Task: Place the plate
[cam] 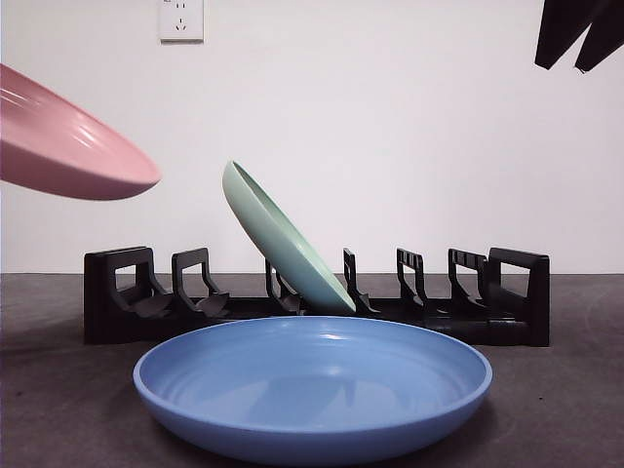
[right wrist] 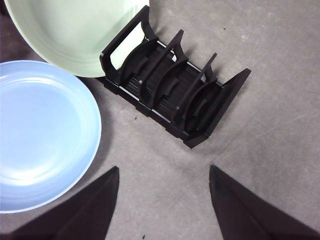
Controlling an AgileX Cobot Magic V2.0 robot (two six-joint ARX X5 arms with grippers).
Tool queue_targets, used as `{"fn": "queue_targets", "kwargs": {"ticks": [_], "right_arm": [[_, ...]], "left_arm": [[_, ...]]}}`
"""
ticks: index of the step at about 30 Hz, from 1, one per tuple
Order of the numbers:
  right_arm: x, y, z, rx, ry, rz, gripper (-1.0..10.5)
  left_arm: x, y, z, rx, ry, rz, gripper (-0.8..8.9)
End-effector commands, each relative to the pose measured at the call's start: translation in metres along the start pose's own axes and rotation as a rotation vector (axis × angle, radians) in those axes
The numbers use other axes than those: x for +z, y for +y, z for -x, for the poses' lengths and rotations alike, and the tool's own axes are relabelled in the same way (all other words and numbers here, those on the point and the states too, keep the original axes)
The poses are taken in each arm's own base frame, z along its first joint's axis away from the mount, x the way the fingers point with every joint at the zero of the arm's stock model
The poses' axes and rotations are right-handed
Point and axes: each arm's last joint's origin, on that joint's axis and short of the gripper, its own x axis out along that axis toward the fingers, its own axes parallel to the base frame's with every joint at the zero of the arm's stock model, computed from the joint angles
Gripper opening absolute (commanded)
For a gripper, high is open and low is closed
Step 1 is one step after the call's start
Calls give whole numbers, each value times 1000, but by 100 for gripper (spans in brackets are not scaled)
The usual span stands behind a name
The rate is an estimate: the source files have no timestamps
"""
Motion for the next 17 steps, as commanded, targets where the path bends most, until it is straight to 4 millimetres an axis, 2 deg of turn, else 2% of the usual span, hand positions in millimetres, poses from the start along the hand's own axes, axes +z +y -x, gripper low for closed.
{"fn": "queue_targets", "kwargs": {"ticks": [1, 7, 10, 13, 17], "right_arm": [[3, 1, 2, 5, -11, -15, 286], [3, 1, 2, 6, -4, -14, 286], [2, 1, 2, 6, 3, -14, 286], [1, 1, 2, 7, 14, -13, 286], [0, 1, 2, 8, 20, -12, 286]], "left_arm": [[-19, 3, -8, -38, 29, 110, 15], [-60, 0, -43, -260, 144, 278, 15], [-74, -4, -64, -292, 177, 321, 15], [-80, -11, -79, -317, 193, 325, 15], [-77, -26, -95, -366, 199, 324, 16]]}}
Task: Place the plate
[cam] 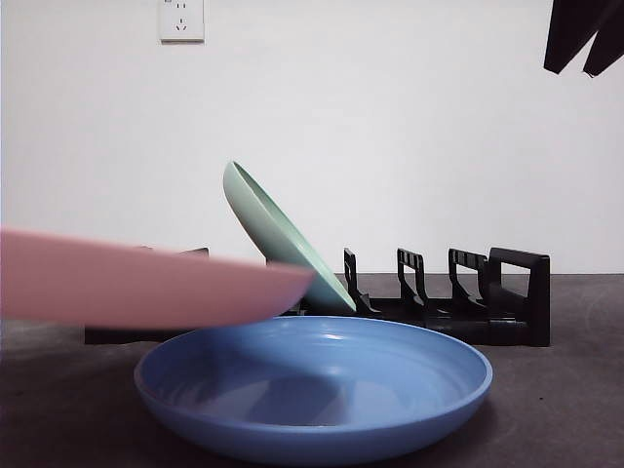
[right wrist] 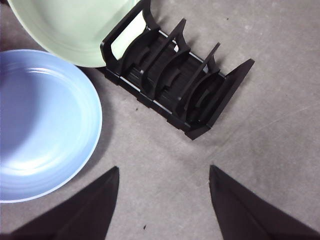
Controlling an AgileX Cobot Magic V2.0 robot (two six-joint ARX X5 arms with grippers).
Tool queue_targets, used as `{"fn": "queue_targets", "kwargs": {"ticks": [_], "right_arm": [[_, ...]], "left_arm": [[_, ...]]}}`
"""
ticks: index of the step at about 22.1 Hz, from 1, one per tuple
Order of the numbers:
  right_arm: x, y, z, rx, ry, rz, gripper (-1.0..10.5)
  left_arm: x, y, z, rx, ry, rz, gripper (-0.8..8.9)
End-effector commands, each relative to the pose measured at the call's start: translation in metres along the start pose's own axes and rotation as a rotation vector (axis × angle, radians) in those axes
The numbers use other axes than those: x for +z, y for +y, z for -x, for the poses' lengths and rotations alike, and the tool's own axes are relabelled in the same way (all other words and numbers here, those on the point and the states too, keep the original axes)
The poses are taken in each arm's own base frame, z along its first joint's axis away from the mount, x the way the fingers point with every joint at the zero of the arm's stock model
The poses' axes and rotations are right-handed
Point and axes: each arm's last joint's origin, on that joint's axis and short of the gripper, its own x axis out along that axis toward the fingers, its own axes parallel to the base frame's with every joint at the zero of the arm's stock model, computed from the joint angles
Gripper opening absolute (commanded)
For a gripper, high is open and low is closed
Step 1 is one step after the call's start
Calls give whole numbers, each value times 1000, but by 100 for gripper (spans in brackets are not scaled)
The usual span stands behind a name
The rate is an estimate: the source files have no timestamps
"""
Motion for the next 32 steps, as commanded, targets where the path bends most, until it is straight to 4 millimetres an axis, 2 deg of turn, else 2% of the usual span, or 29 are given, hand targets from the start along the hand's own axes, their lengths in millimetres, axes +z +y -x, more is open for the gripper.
{"fn": "queue_targets", "kwargs": {"ticks": [1, 11, 14, 18, 21, 26, 32], "right_arm": [[3, 1, 2, 5, -10, -14, 286], [2, 1, 2, 6, 4, -13, 286], [2, 1, 2, 6, 5, -13, 286], [2, 1, 2, 6, 5, -13, 286], [2, 1, 2, 6, 5, -13, 286], [2, 1, 2, 6, 4, -13, 286], [2, 1, 2, 6, 4, -13, 286]], "left_arm": [[6, -12, -9, -55, -6, 27, 16], [13, -48, -65, -90, 59, -31, 16], [22, -61, -77, -75, 44, -45, 16], [33, -81, -87, -28, 23, -105, 16], [34, -89, -93, 2, 22, -142, 16], [29, -85, -95, 109, 5, -185, 16], [26, -84, -95, 130, 27, -229, 33]]}}
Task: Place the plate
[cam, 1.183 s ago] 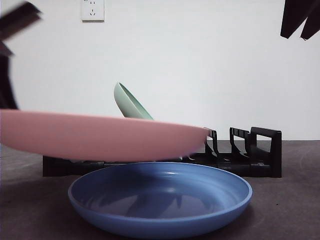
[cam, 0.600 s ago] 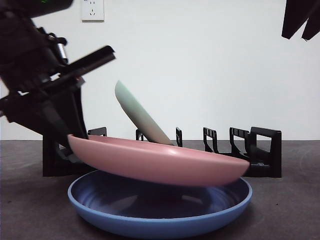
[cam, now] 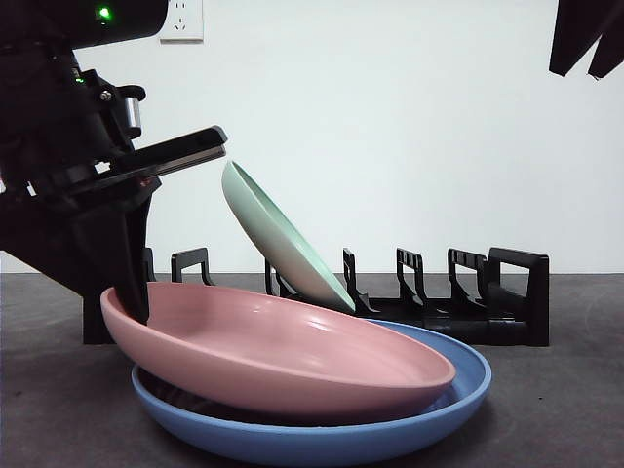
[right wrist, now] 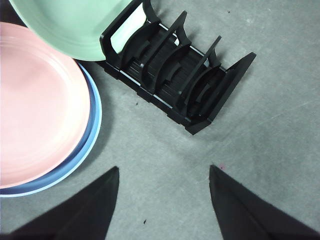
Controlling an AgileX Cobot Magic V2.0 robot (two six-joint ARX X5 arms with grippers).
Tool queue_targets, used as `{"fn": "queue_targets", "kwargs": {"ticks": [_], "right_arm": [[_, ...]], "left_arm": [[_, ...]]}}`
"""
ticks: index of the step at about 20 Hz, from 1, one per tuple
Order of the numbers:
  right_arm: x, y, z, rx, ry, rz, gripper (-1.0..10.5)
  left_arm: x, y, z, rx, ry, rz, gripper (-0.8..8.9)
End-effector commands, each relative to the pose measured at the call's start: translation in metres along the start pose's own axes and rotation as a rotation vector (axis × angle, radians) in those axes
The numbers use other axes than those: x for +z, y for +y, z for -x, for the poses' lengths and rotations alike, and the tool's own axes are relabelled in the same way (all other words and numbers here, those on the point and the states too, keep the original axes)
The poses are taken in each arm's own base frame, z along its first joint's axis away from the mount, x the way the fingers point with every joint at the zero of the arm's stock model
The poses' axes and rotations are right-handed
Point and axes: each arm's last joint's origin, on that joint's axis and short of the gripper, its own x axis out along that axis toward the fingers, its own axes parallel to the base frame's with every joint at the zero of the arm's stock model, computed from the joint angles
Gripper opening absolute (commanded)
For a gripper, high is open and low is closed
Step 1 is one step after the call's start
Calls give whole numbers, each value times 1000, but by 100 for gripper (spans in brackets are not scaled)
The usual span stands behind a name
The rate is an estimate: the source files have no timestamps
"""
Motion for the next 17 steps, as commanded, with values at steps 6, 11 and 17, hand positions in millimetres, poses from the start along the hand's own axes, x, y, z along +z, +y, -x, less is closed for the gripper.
{"fn": "queue_targets", "kwargs": {"ticks": [6, 11, 17], "right_arm": [[4, 1, 2, 4, -13, -15, 286], [5, 1, 2, 8, -25, -16, 286], [19, 5, -5, 157, -113, -90, 287]], "left_arm": [[-1, -4, 0, 13, 24, -38, 191], [-4, 1, 12, 21, 36, -125, 347], [-14, 26, 80, -20, -71, -216, 346]]}}
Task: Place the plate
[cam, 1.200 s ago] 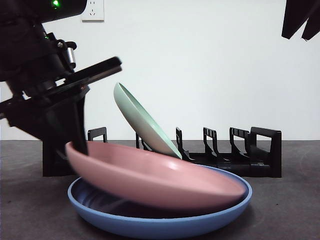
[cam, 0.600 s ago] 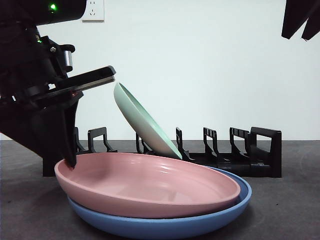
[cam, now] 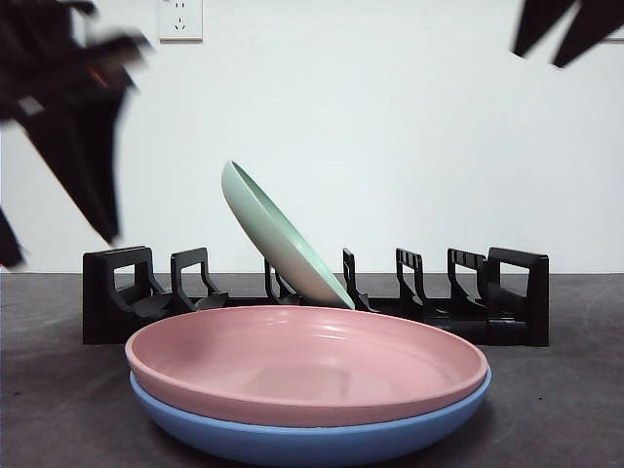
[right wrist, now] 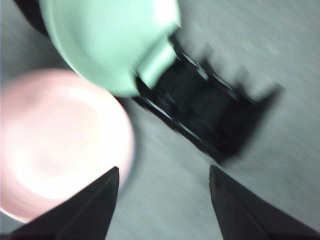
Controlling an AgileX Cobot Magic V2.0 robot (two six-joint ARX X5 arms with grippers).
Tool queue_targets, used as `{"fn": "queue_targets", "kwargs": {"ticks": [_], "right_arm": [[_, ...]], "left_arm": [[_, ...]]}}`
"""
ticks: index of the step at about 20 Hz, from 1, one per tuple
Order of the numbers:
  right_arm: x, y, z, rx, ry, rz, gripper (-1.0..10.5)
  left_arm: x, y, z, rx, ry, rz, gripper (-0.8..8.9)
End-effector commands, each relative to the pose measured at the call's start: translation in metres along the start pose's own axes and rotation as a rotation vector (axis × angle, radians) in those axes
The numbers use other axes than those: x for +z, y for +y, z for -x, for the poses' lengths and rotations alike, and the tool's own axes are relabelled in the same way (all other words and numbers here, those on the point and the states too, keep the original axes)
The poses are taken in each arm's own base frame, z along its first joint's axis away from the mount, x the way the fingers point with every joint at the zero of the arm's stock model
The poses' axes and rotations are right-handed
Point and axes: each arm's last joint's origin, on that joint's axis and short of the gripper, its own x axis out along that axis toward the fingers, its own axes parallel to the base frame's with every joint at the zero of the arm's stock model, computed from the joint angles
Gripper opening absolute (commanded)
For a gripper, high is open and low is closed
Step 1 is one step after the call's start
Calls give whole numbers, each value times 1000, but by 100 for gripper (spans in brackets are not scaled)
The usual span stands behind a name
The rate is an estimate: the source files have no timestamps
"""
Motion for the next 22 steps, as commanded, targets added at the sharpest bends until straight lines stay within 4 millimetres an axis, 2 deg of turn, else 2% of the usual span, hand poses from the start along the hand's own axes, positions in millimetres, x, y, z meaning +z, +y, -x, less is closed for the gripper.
{"fn": "queue_targets", "kwargs": {"ticks": [1, 4, 7, 11, 13, 17, 22], "right_arm": [[14, 3, -11, 54, -4, -102, 287], [38, 9, -31, 146, 65, -162, 287], [76, 22, -56, 220, 144, -158, 287], [121, 45, -88, 261, 168, -124, 287], [136, 58, -103, 270, 164, -119, 287], [153, 78, -136, 263, 157, -112, 287], [151, 85, -177, 241, 197, -111, 286]], "left_arm": [[-7, 11, 27, 9, -18, -22, 346], [-28, 29, 51, 61, 33, 14, 346], [-46, 39, 69, 82, 53, 29, 346], [-64, 48, 90, 80, -31, 53, 345], [-71, 51, 98, 63, -76, 54, 345], [-80, 55, 106, 37, -123, 88, 345], [-82, 56, 107, 37, -124, 99, 345]]}}
